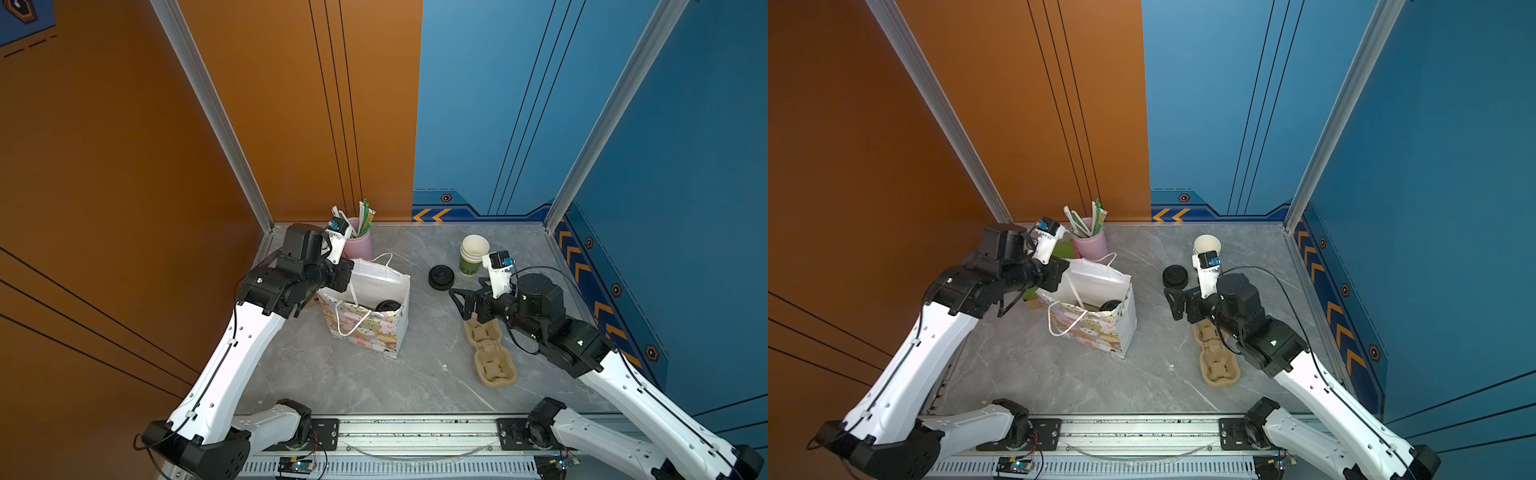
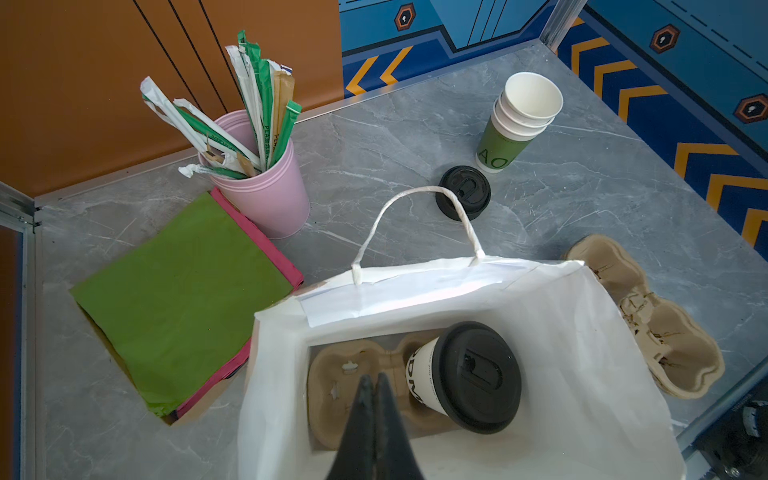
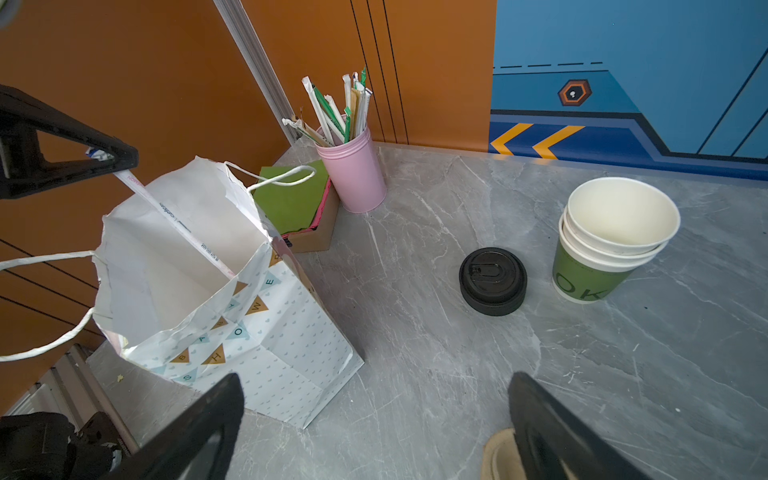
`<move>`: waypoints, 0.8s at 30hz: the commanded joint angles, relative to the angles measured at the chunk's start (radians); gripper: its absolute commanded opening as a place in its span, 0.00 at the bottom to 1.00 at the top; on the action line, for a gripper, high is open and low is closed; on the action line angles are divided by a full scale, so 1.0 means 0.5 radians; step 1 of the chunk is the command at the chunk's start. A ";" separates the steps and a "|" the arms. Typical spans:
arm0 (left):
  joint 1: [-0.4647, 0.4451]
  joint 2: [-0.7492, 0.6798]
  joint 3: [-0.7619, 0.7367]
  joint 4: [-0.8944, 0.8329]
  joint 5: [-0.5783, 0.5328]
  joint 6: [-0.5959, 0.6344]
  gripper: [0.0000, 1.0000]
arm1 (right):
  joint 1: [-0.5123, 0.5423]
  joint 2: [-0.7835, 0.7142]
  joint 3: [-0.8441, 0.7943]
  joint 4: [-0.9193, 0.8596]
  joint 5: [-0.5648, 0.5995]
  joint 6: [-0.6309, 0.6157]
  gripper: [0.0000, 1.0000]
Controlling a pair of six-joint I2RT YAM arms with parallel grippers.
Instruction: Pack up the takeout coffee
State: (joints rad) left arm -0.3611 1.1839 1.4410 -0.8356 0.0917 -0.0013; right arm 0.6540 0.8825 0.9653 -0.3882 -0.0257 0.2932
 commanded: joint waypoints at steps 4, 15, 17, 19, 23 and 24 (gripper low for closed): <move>0.016 0.041 -0.153 0.184 -0.035 0.003 0.00 | -0.010 -0.010 -0.044 0.023 -0.033 0.003 1.00; 0.024 0.101 -0.256 0.249 0.011 -0.024 0.09 | -0.008 0.043 -0.050 0.007 -0.100 0.000 1.00; 0.024 0.107 -0.246 0.248 0.021 -0.025 0.18 | -0.009 0.062 -0.044 0.003 -0.115 0.000 1.00; 0.029 0.100 -0.230 0.248 0.038 -0.040 0.32 | -0.007 0.075 -0.035 -0.003 -0.132 0.000 1.00; 0.040 0.057 -0.171 0.248 0.069 -0.073 0.51 | -0.003 0.143 0.033 -0.028 -0.183 -0.019 1.00; 0.046 0.032 -0.154 0.247 0.065 -0.078 0.56 | 0.001 0.168 0.065 -0.037 -0.187 -0.028 1.00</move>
State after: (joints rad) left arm -0.3496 1.2304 1.3262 -0.7216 0.1047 -0.0231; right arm 0.6540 0.9436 0.9550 -0.3908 -0.0883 0.2920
